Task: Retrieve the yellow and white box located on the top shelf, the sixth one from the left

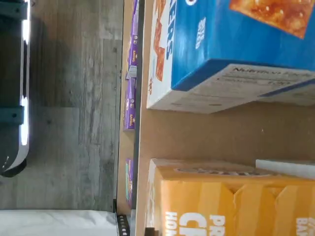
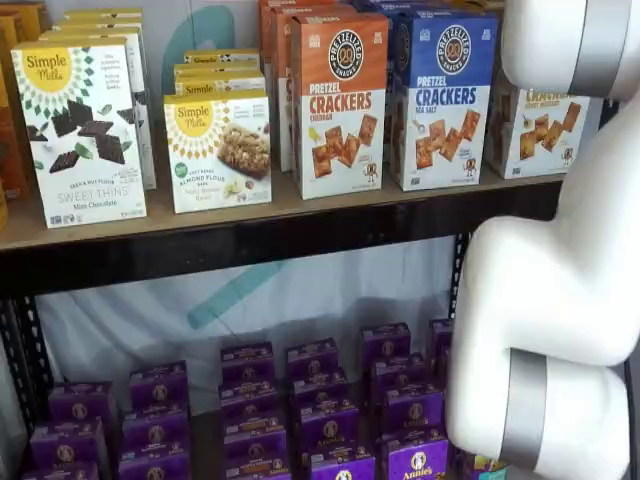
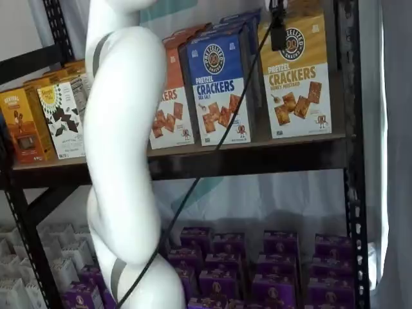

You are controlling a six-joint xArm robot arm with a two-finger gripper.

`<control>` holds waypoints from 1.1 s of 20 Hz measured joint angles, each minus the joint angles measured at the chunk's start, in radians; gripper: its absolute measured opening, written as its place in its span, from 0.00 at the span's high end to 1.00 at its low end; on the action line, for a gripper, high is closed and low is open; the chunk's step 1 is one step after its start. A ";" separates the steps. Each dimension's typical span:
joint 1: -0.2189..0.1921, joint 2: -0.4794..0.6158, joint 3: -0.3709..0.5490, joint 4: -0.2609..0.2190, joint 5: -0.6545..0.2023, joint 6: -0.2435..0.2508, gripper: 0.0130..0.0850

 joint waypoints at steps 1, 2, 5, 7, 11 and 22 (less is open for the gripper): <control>-0.001 0.000 0.000 0.001 0.001 0.000 0.28; -0.001 -0.001 0.001 0.002 0.002 0.000 0.28; -0.003 -0.003 0.001 0.004 0.006 -0.001 0.28; -0.006 -0.004 0.000 0.005 0.010 -0.002 0.28; -0.018 0.007 -0.029 0.019 0.045 -0.004 0.28; -0.039 -0.013 -0.019 0.028 0.059 -0.020 0.33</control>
